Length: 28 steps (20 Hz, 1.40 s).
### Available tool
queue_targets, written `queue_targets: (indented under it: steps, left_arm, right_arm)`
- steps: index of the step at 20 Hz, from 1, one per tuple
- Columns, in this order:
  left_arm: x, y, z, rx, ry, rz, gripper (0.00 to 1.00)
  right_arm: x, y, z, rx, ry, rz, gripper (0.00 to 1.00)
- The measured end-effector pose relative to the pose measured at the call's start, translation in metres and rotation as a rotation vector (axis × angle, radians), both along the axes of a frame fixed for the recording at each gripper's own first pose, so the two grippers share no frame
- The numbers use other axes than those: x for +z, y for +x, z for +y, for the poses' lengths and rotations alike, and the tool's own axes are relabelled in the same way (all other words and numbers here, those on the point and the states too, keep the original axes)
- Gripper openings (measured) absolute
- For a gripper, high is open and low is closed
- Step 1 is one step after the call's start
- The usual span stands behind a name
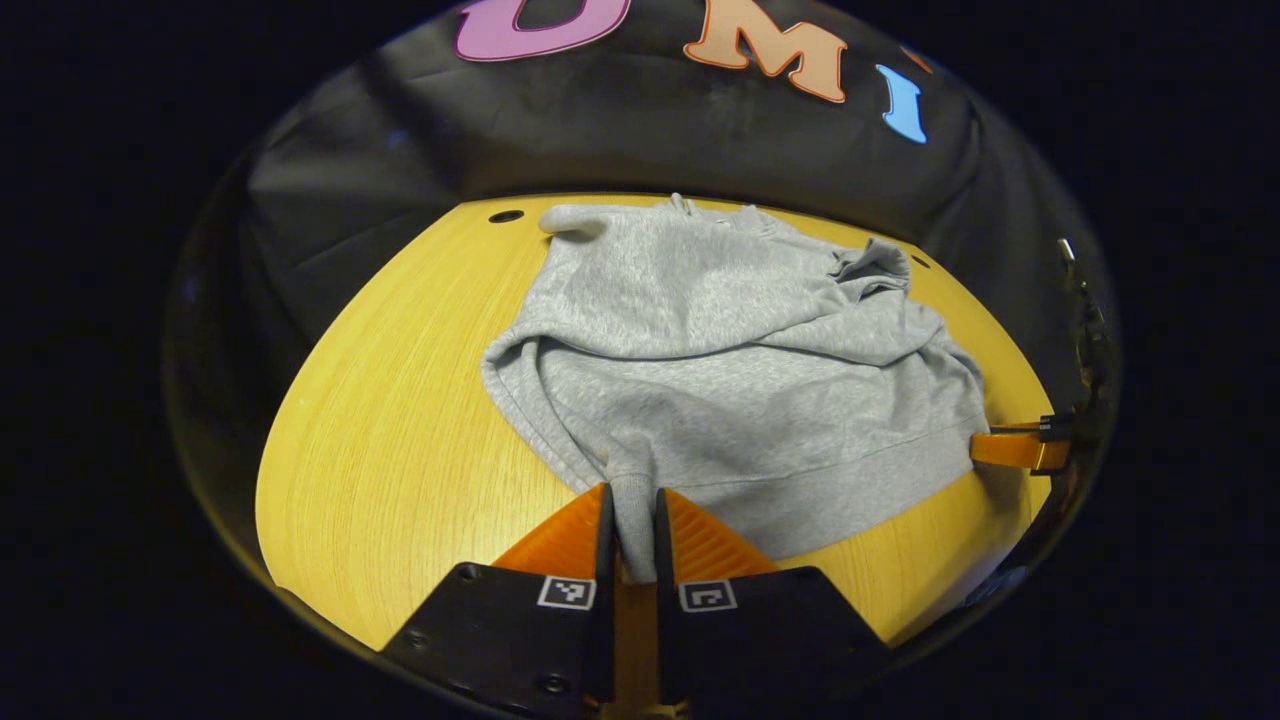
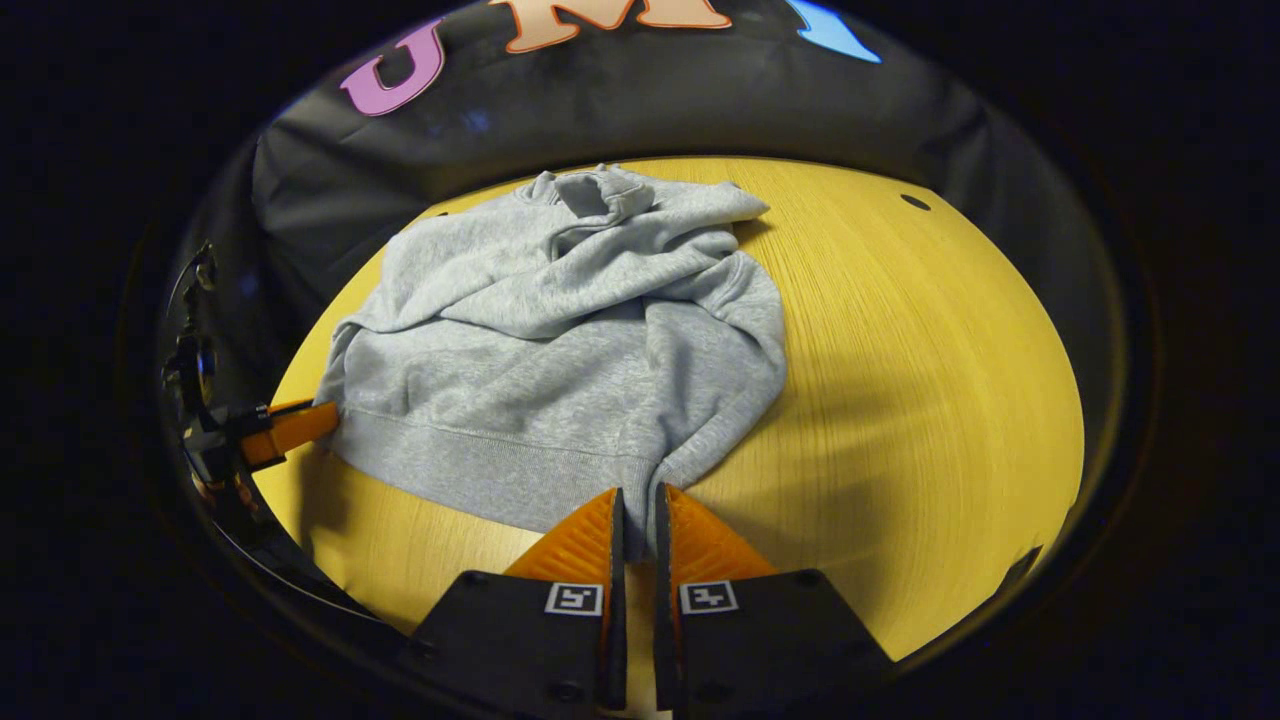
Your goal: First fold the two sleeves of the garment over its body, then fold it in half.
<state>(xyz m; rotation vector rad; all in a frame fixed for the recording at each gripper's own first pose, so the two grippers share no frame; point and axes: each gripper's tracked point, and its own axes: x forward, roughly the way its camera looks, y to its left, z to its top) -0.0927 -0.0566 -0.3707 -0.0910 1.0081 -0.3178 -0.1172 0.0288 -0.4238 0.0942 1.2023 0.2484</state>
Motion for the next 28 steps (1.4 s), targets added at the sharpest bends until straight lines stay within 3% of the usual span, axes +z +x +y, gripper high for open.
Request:
queue_targets:
  steps: [1, 3, 8, 18, 28]
  left_arm:
    - [0.000, 0.001, -0.001, 0.017, -0.020, 0.003, 0.08]
    - [0.000, 0.002, -0.001, 0.056, -0.053, 0.016, 0.00]
    - [0.002, -0.003, -0.002, 0.040, -0.063, 0.060, 0.00]
    - [0.005, -0.005, -0.003, 0.015, -0.081, 0.128, 0.00]
    - [0.057, 0.028, -0.011, 0.059, -0.167, 0.074, 0.00]
  right_arm:
    - [-0.005, -0.001, 0.002, 0.005, 0.005, 0.014, 0.05]
    - [0.001, 0.000, 0.000, 0.004, 0.001, 0.027, 0.06]
    - [0.007, -0.004, -0.002, -0.015, 0.004, 0.050, 0.06]
    - [0.012, -0.005, -0.002, 0.025, 0.019, 0.074, 0.06]
    - [0.074, 0.035, 0.013, -0.147, 0.252, 0.013, 0.06]
